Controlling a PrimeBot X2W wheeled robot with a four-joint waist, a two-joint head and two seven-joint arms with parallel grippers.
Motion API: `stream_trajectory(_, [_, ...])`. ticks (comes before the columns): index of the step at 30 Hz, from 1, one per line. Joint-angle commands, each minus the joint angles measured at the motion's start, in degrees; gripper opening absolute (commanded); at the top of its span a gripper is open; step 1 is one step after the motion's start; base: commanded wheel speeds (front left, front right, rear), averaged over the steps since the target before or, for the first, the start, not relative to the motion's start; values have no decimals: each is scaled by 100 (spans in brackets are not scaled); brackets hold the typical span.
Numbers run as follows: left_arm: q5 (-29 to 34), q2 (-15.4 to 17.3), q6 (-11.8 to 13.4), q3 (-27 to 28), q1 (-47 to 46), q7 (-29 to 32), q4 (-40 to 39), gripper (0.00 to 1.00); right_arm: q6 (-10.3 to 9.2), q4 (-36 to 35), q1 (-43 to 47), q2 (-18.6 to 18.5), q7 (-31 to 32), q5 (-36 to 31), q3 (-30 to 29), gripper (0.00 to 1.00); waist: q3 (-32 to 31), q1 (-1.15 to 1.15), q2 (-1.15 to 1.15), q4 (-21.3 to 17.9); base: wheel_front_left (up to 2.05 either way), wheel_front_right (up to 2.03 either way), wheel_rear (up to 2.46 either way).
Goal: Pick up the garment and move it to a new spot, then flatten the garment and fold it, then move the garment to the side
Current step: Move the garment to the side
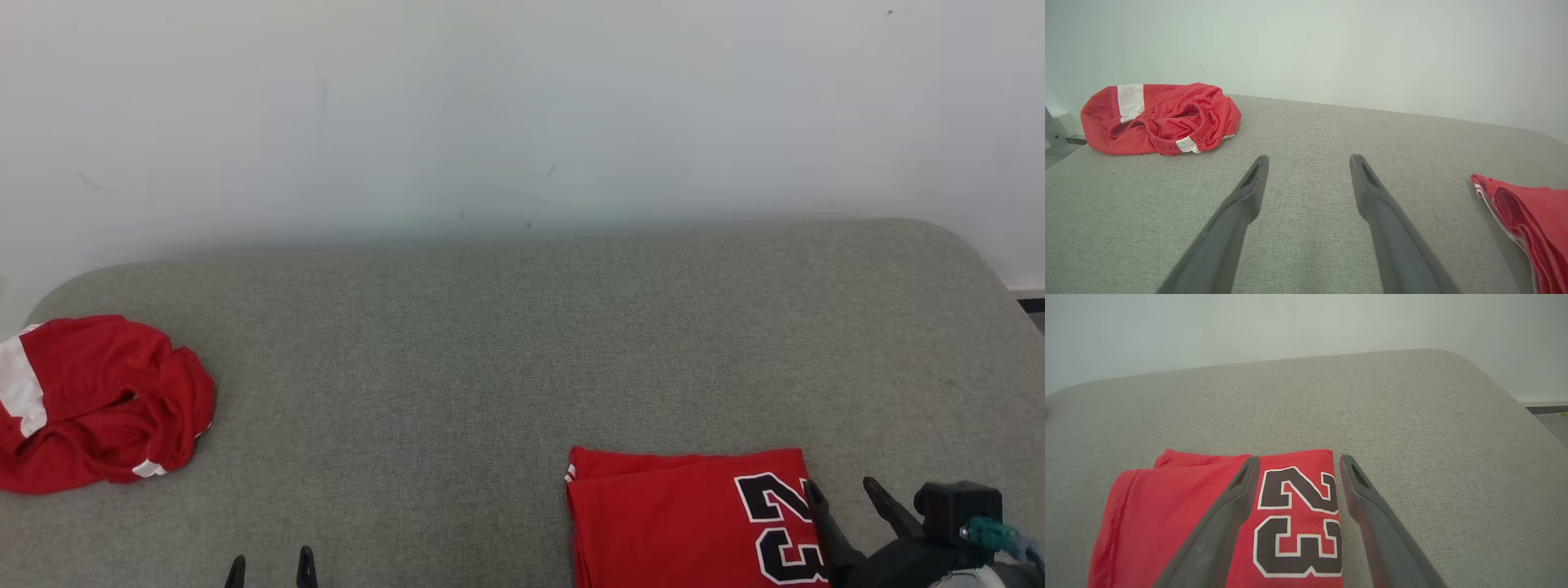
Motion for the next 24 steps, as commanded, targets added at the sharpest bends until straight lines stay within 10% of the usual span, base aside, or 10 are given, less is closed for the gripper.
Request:
stream_trajectory(1, [47,-6,2,-16,49,-18,-29,100,-9,-151,-119,-119,424,105,6,100,41,0,0,31,0,0,0])
stream_trajectory(15, [87,-6,-33,-125,-290,-18,-110,100,-9,-294,-369,-782,3549,406,-393,100,628,0,0,430,0,0,0])
stream_trajectory(24, [107,-5,-62,-176,-527,-18,-144,100,-9,152,-612,-798,3640,509,-440,100,997,0,0,580,0,0,0])
